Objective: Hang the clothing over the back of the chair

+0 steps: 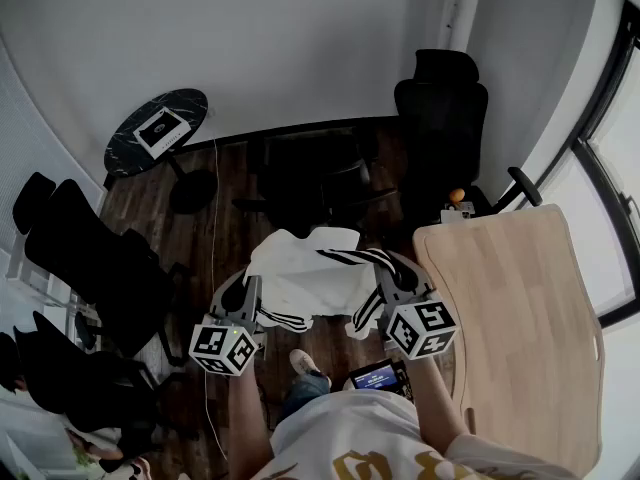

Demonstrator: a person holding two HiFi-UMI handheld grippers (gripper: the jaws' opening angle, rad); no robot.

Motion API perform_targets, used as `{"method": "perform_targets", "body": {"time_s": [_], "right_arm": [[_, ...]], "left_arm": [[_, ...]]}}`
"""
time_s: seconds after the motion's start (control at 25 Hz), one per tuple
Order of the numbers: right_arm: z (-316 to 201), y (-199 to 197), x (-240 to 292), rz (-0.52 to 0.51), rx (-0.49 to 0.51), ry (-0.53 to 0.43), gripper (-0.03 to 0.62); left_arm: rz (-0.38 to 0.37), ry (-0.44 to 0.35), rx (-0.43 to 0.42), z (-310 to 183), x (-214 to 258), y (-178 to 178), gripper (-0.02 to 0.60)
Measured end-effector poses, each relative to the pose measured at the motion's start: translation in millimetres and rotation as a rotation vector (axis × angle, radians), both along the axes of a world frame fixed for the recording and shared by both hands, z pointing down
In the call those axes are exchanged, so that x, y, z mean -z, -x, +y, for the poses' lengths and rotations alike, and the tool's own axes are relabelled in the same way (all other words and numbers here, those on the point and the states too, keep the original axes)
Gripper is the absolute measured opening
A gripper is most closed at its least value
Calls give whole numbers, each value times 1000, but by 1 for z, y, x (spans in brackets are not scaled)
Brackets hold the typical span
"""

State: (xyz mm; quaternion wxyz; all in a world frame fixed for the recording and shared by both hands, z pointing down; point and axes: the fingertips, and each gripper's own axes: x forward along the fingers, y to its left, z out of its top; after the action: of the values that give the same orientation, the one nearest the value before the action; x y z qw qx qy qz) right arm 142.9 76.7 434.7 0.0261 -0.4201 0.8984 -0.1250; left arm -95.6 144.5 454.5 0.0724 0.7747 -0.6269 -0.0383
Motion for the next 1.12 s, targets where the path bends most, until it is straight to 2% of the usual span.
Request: {"method": "perform_targets", "body": {"time_s": [0.48,0.72,1.12], "right_arm": [[12,9,6,93,37,-76,18],[13,12,6,82,68,-73,18],[-2,11,35,42,98,-107,18]], "left_arm": [[-1,-25,24,11,11,12,38],[6,-17,45,13,10,15,38],[3,-67,50,0,36,13,38]]}}
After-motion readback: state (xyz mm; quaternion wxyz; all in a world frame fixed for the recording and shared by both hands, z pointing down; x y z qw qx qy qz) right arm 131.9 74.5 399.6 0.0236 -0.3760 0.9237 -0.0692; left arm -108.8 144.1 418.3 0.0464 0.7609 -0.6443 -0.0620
